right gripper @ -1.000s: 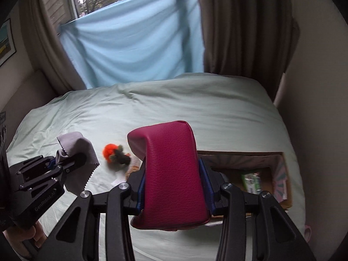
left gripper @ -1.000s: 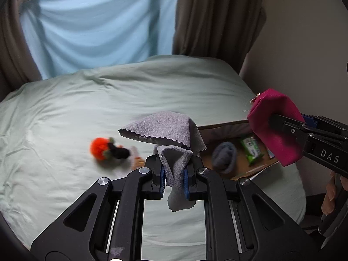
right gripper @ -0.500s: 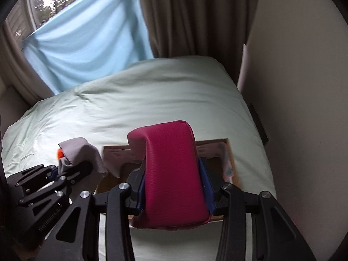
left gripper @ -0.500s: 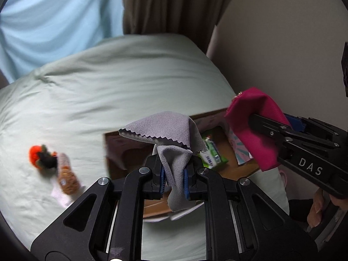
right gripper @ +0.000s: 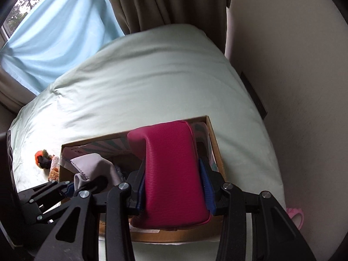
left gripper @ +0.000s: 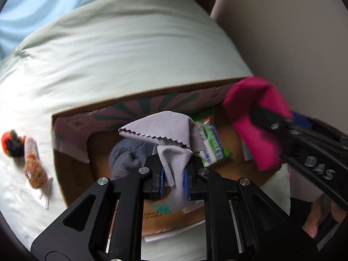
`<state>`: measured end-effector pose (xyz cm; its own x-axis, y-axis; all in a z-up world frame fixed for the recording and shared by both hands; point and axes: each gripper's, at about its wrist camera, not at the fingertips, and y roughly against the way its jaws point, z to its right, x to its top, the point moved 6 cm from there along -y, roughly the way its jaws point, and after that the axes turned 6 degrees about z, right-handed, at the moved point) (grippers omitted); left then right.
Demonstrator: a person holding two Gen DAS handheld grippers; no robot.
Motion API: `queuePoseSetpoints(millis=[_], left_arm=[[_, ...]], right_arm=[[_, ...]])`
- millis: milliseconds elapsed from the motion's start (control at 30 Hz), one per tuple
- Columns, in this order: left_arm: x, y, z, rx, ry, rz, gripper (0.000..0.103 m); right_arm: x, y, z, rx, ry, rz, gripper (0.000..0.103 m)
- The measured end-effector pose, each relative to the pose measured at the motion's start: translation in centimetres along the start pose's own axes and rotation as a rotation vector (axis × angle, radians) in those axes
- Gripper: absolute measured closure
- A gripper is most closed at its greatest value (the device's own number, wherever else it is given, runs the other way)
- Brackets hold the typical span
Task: Organize soft objects
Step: 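Open both tools to drop the cloth and pouch into the box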
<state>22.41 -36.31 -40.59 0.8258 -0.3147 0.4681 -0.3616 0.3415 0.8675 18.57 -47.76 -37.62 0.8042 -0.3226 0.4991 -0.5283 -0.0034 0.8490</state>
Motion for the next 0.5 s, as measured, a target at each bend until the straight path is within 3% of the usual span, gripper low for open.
queuePoseSetpoints(millis=[33,67,100,167,500], left_arm=[[0.0,0.0,-0.1,0.014,-0.021,-0.001,0.069],[0.0,-0.1,-0.1,0.044,-0.049,-0.011,0.023],[-0.1,-0.1,-0.2,0.066,-0.064,-0.009,0.002],[-0.3,0.4,-0.9,0.063,-0.072,0.006,0.0],[-0.3,3.0,-3.4,0.033,0.064,0.005,0.0]], right_arm=[[0.0,-0.4,0.1,0.006,-0.013,-0.015,0.06],[0.0,-0.8,0.1,0.022,-0.029,-0.026,0.053],[0.1,-1.1,0.3,0.035,-0.044,-0.028,0.047],[0.2,-1.2,0.8,0.044,-0.072,-0.018,0.003],[-0.2,0.4,0.4,0.095,-0.109,0.014,0.0]])
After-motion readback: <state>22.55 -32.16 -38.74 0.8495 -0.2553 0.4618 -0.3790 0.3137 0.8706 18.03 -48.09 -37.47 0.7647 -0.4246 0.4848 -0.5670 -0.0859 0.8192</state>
